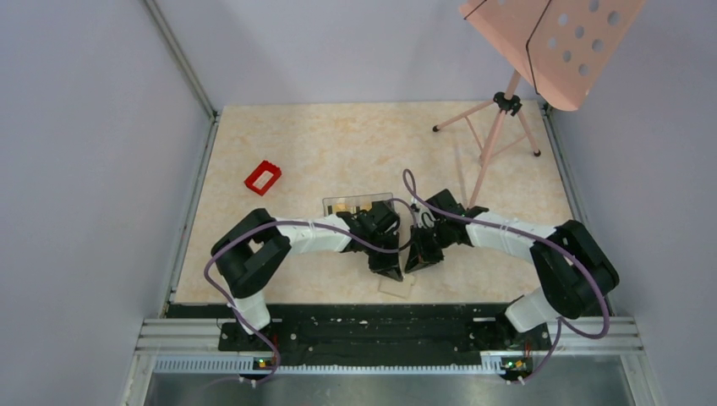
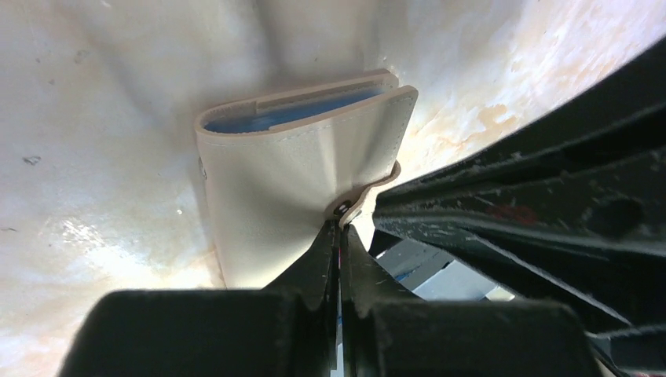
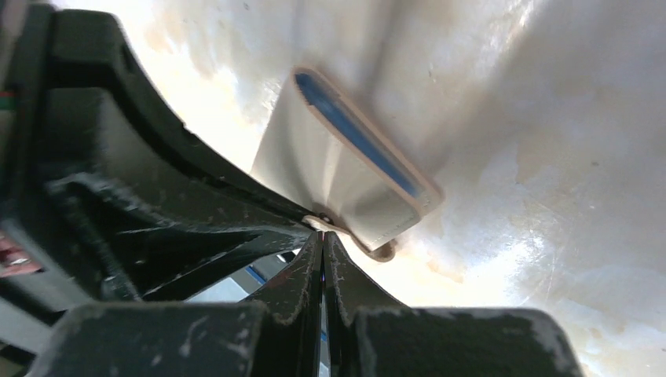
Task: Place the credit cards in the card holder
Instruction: Close the card holder at the center of the board.
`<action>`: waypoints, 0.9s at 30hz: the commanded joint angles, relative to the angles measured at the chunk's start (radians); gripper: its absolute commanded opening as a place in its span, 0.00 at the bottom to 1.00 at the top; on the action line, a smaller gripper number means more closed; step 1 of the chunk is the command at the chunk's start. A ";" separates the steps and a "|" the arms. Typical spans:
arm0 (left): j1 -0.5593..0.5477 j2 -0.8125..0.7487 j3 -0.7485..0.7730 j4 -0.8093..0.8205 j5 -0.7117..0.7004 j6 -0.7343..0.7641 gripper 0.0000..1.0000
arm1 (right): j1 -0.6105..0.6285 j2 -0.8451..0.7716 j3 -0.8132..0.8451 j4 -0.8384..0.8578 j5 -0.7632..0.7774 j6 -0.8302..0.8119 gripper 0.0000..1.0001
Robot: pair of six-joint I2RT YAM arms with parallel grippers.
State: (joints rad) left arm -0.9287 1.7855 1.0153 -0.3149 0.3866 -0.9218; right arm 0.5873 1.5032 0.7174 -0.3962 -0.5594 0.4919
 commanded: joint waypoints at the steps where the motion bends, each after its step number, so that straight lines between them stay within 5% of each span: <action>1: 0.003 -0.034 -0.008 0.077 -0.058 0.011 0.00 | 0.006 -0.056 0.014 0.039 0.031 -0.015 0.00; 27: 0.001 -0.079 -0.008 0.041 -0.116 -0.010 0.00 | 0.007 -0.022 0.041 0.048 0.048 -0.012 0.00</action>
State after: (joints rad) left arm -0.9295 1.7248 1.0046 -0.2653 0.2935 -0.9371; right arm 0.5873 1.4734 0.7181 -0.3813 -0.5350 0.4908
